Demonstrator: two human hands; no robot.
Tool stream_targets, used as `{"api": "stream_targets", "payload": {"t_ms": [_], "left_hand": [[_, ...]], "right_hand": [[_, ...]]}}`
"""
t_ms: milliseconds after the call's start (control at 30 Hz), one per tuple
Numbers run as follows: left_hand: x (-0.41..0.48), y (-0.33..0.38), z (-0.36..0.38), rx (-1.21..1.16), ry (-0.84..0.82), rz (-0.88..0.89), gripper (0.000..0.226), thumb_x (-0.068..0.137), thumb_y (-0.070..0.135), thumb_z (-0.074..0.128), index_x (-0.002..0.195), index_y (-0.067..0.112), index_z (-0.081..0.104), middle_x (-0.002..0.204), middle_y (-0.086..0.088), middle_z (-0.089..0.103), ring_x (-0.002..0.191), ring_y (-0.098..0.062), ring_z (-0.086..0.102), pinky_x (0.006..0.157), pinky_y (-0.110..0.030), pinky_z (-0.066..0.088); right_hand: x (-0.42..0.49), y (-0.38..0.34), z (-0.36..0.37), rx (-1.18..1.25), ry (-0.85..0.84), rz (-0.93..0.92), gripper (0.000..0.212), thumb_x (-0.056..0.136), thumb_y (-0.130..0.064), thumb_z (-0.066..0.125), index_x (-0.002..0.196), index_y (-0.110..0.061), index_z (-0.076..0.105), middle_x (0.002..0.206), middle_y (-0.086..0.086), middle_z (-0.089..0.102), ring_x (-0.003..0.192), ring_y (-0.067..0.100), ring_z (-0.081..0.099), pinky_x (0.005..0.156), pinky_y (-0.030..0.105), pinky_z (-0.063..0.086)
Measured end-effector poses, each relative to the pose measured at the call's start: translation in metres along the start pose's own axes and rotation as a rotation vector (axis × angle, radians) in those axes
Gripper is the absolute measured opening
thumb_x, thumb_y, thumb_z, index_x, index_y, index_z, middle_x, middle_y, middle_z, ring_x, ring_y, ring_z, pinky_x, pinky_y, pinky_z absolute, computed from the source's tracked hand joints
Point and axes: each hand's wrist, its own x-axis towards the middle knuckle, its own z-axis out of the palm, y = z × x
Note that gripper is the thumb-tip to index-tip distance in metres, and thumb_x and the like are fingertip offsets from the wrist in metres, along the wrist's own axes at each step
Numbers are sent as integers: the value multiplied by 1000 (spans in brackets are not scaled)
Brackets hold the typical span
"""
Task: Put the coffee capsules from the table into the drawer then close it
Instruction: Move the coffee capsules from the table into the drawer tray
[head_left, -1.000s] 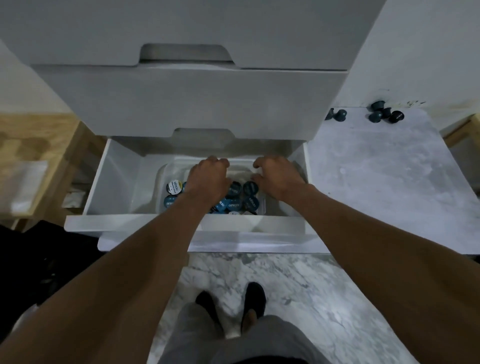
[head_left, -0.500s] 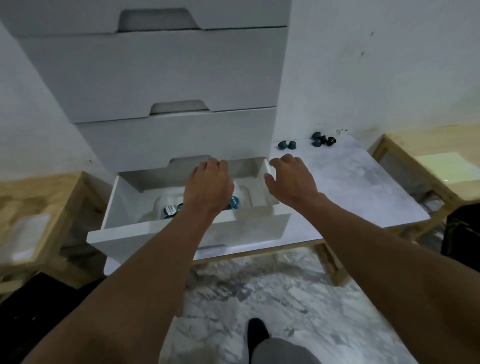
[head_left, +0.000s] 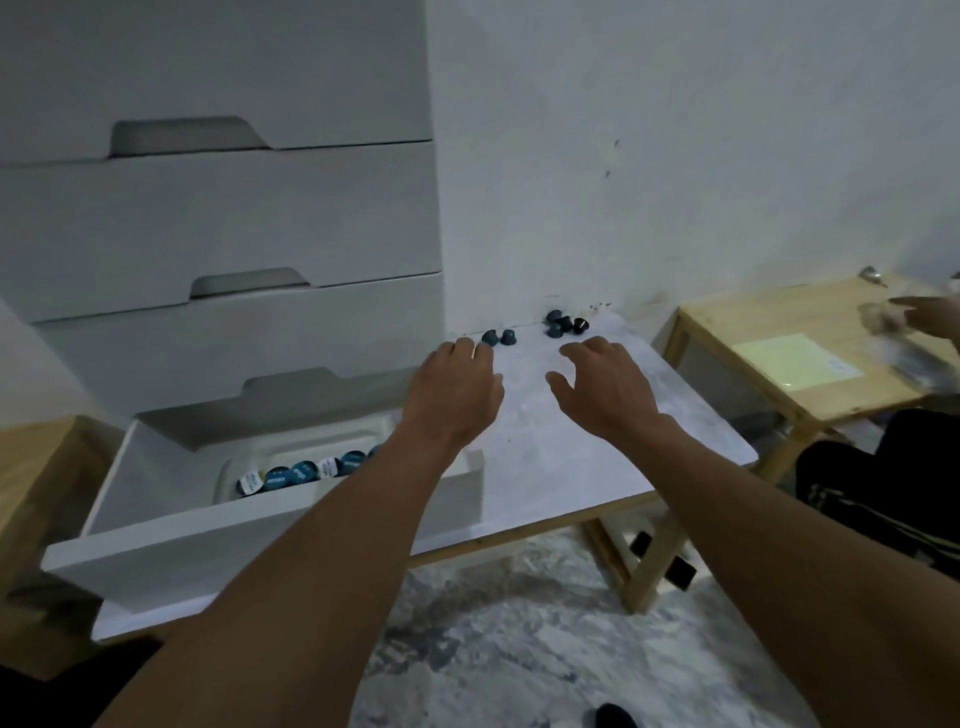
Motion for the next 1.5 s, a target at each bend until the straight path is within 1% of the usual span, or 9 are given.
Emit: {"api": "stream_targets", "payload": {"t_ms": [167, 367, 533, 833, 967, 1033, 1200, 1300, 1500], "left_hand": [[58, 43, 34, 1, 19, -25, 28, 71, 22, 74, 90, 2, 67, 80, -15, 67, 69, -32, 63, 64, -34, 53], [120, 89, 73, -12, -44, -166, 29, 82, 25, 62, 97, 1, 64, 89, -17, 66, 79, -35, 62, 72, -40, 51], [147, 99, 96, -30, -110, -321, 41, 91, 30, 51, 121, 2, 56, 114, -18, 62, 101, -35, 59, 90, -41, 46], [182, 57, 160, -39, -226, -444, 47, 96, 36, 40, 133, 7, 45, 129, -15, 52, 114, -30, 51, 96, -37, 41], [212, 27, 198, -90, -221, -486, 35, 89, 31, 54, 111, 4, 61, 104, -16, 62, 91, -32, 62, 73, -37, 52], [227, 15, 212, -124, -252, -519, 32, 87, 28, 56, 107, 5, 63, 100, -14, 63, 87, -31, 63, 68, -36, 52], [259, -19, 253, -104, -317, -554, 29, 86, 34, 59, 109, 17, 64, 106, -1, 66, 92, -16, 63, 76, -24, 47], [272, -35, 292, -269, -371, -654, 33, 95, 34, 47, 123, 16, 54, 121, -4, 58, 106, -20, 58, 87, -29, 47], [287, -51, 344, -346, -450, -703, 34, 95, 38, 47, 121, 18, 55, 118, -7, 56, 107, -26, 57, 83, -38, 50]], "right_hand": [[41, 69, 0, 14, -25, -32, 45, 91, -40, 53, 128, -15, 53, 126, 12, 57, 117, 33, 51, 94, 43, 47], [101, 144, 2, 19, -115, -97, 44, 92, -38, 52, 130, -14, 51, 127, 11, 55, 116, 33, 50, 92, 39, 44], [148, 172, 17, 54, -228, -190, 46, 92, -36, 51, 134, -18, 47, 129, 11, 53, 118, 31, 50, 93, 39, 45], [226, 172, 84, 123, -319, -294, 45, 92, -32, 55, 132, -11, 51, 130, 12, 54, 119, 30, 51, 94, 38, 44], [272, 166, 119, 142, -361, -272, 44, 92, -32, 56, 131, -12, 51, 130, 12, 55, 115, 29, 54, 95, 36, 43], [293, 159, 136, 152, -417, -251, 44, 92, -31, 56, 131, -13, 51, 132, 12, 54, 117, 29, 54, 96, 36, 43], [337, 138, 186, 189, -533, -225, 40, 92, -26, 56, 129, -13, 52, 131, 11, 55, 118, 29, 54, 98, 36, 44], [357, 126, 217, 201, -596, -221, 30, 93, -20, 54, 120, -9, 57, 123, 13, 57, 108, 32, 58, 90, 37, 47], [379, 117, 267, 211, -681, -182, 24, 93, -22, 52, 112, -10, 59, 111, 14, 58, 98, 33, 59, 80, 33, 46]]}}
